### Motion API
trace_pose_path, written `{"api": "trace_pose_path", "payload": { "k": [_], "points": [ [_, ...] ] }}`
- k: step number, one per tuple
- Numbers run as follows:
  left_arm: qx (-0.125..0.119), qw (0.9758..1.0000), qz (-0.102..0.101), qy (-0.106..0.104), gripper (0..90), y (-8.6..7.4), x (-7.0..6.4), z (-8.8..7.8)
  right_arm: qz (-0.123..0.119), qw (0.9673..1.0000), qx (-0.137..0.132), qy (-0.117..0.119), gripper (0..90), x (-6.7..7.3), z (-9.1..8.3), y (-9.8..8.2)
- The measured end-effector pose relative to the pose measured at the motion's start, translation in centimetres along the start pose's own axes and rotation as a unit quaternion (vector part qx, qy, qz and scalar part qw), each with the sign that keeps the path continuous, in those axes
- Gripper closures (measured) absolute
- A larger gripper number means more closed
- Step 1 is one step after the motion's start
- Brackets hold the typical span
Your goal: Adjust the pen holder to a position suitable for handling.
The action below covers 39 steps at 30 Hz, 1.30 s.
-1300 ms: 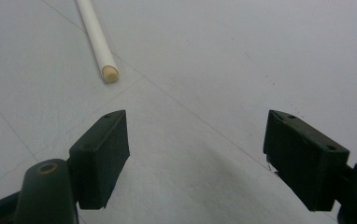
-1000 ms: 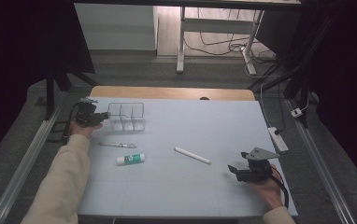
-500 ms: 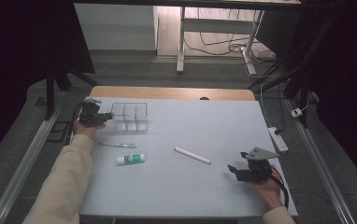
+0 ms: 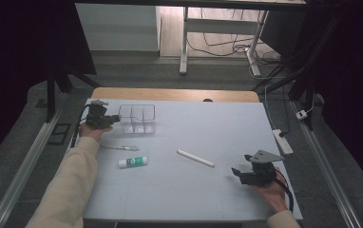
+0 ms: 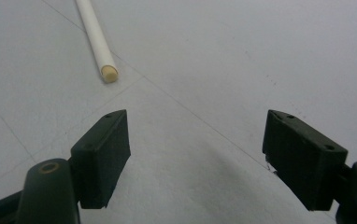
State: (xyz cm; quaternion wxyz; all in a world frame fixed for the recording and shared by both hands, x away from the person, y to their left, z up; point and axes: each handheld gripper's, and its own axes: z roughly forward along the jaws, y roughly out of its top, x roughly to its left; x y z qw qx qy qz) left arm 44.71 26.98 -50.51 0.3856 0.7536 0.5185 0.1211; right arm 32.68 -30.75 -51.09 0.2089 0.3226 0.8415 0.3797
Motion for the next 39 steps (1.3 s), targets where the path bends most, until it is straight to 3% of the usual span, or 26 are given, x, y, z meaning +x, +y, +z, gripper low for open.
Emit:
{"api": "trace_pose_path", "payload": {
  "k": [39],
  "points": [
    [0.012,0.9992,0.031,-0.022,89.3,1.8,-3.4,2.3,0.001,1.0,0.004,0.001,23.0,0.0,0.2,-0.1]
  ]
}}
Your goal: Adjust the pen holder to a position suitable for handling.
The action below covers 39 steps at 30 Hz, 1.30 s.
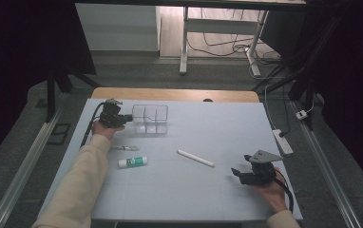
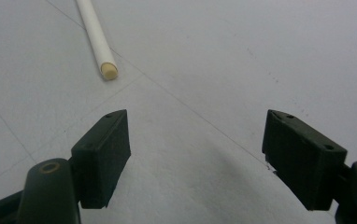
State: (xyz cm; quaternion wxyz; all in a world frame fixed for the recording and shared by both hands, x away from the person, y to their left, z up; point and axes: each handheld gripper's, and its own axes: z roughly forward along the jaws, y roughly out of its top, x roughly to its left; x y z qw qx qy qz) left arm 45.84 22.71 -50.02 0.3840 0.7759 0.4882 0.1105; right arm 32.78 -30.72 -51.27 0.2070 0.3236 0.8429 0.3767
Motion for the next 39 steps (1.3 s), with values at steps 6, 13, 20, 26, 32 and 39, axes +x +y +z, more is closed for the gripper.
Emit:
{"api": "trace_pose_path", "payload": {
  "k": [6,13,20,26,32,39],
  "points": [
    [0.003,1.0,0.004,-0.005,89.4,0.4,-0.7,0.5,0.0,1.0,0.0,0.0,23.0,0.0,0.0,0.0],
    [0.007,0.9998,0.011,-0.015,89.4,0.8,-1.6,1.1,0.001,1.0,0.0,0.002,23.0,0.0,0.0,0.0],
    [0.011,0.9996,0.017,-0.02,89.4,1.1,-2.3,1.6,0.0,1.0,-0.002,0.001,23.0,0.0,0.0,0.0],
    [0.013,0.9994,0.022,-0.025,89.3,1.5,-2.9,1.9,0.001,1.0,-0.002,0.001,23.0,0.0,0.0,0.0],
    [0.017,0.9992,0.023,-0.029,89.3,1.9,-3.5,2.4,0.003,1.0,-0.004,0.002,23.0,0.0,0.0,0.0],
    [0.022,0.9988,0.03,-0.033,89.3,2.2,-4.2,2.8,0.004,1.0,-0.005,0.002,23.0,0.0,0.0,0.0]
  ]
}}
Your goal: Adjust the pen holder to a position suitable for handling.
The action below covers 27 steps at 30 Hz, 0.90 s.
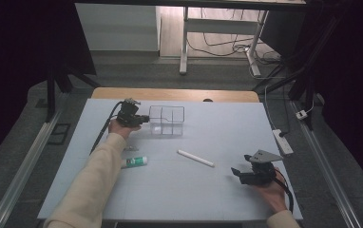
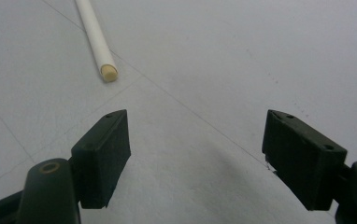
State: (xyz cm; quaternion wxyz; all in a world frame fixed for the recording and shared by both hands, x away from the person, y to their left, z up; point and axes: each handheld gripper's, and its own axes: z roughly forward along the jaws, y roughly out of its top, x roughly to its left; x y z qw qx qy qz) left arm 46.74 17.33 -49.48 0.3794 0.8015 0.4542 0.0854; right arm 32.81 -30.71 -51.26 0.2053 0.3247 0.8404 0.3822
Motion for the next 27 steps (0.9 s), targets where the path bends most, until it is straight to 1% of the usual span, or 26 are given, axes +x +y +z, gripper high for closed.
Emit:
{"api": "trace_pose_path", "payload": {
  "k": [3,7,9,27],
  "points": [
    [0.001,1.0,0.001,-0.002,89.4,0.1,-0.3,0.2,0.0,1.0,0.001,0.0,23.0,0.0,0.0,0.0],
    [0.002,1.0,0.007,-0.005,89.3,0.3,-0.6,0.4,0.001,1.0,0.0,0.0,23.0,0.0,0.0,0.0],
    [0.001,1.0,0.005,-0.007,89.3,0.3,-0.7,0.5,0.002,1.0,-0.001,-0.001,23.0,0.0,-0.1,0.0],
    [0.004,0.9997,0.013,-0.019,89.3,1.2,-2.1,1.7,0.001,1.0,0.0,0.0,23.0,0.0,0.0,0.0]
  ]
}}
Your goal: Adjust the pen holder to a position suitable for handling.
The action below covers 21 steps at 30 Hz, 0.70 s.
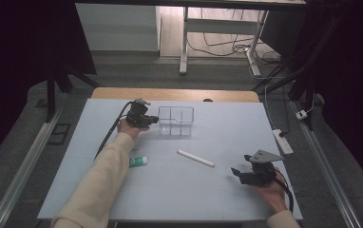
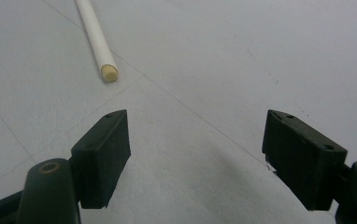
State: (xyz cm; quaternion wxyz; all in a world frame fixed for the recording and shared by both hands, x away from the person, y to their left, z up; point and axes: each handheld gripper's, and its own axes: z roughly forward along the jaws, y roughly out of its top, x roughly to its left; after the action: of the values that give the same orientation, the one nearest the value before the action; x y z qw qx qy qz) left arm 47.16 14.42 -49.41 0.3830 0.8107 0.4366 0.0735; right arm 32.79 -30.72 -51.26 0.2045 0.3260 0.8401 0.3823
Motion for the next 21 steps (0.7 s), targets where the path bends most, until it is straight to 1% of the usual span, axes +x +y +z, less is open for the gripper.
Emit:
{"api": "trace_pose_path", "payload": {
  "k": [7,11,14,17,20,21],
  "points": [
    [0.001,1.0,0.002,-0.002,89.4,0.0,-0.1,0.2,-0.001,1.0,0.001,-0.001,23.0,0.0,0.0,0.0],
    [-0.003,1.0,0.004,-0.001,89.3,0.1,-0.1,0.0,-0.002,1.0,0.003,-0.001,22.9,0.0,0.0,0.0],
    [-0.006,0.9998,0.013,0.014,89.3,0.1,-0.2,-0.3,-0.002,1.0,0.004,-0.002,22.9,0.0,0.0,0.0],
    [-0.005,0.9997,0.016,0.014,89.3,0.0,-0.1,-0.8,-0.001,1.0,0.004,-0.005,23.0,-0.1,-0.1,0.0],
    [-0.007,0.9994,0.025,0.022,89.2,-0.3,-0.1,-1.7,0.002,1.0,0.002,-0.002,23.0,-0.1,-0.1,-0.1],
    [-0.013,0.9995,0.022,0.019,89.1,-0.4,0.0,-1.9,0.001,1.0,0.002,-0.002,23.0,-0.1,-0.1,-0.1]
  ]
}}
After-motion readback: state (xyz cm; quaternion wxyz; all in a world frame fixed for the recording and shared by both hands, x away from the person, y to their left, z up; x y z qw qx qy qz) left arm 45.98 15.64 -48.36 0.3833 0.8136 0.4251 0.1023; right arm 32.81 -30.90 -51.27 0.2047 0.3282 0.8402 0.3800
